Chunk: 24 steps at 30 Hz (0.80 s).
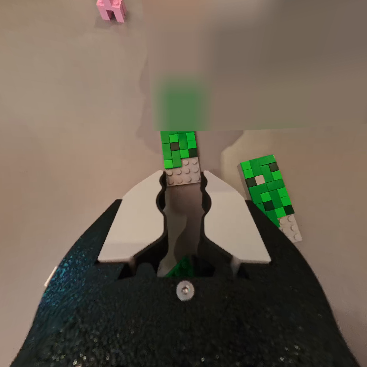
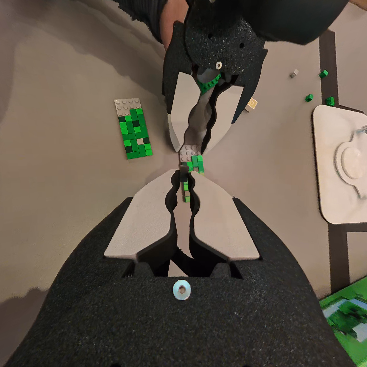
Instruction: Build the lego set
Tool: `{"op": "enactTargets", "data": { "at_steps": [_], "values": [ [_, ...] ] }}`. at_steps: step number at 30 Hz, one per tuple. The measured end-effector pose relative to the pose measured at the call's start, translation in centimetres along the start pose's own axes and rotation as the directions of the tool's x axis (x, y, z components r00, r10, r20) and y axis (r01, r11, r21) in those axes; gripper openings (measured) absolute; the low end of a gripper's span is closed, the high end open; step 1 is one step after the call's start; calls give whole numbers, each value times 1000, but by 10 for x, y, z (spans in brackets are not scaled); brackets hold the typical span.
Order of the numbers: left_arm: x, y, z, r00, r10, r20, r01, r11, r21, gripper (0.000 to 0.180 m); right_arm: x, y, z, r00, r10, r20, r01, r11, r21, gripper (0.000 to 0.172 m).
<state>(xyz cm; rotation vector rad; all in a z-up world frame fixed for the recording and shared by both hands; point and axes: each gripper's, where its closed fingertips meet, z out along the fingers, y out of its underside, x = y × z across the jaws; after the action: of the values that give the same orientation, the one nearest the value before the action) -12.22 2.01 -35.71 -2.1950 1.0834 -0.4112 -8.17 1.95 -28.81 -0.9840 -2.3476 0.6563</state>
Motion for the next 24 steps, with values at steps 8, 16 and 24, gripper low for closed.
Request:
{"op": "enactTargets", "data": {
  "at_steps": [8, 16, 24],
  "values": [
    [3, 1, -5, 998, -29, 55, 23, 994, 103, 31, -2, 2, 16, 1000, -12, -3, 12, 1000, -28, 7],
    [22, -3, -20, 993, -75, 89, 55, 977, 204, 31, -10, -9, 49, 982, -178, 55, 185, 970, -160, 7],
    [28, -9, -26, 995, -55, 77, 37, 974, 223, 31, -16, -11, 57, 965, -207, 163, 244, 936, -252, 7]
  ]
}}
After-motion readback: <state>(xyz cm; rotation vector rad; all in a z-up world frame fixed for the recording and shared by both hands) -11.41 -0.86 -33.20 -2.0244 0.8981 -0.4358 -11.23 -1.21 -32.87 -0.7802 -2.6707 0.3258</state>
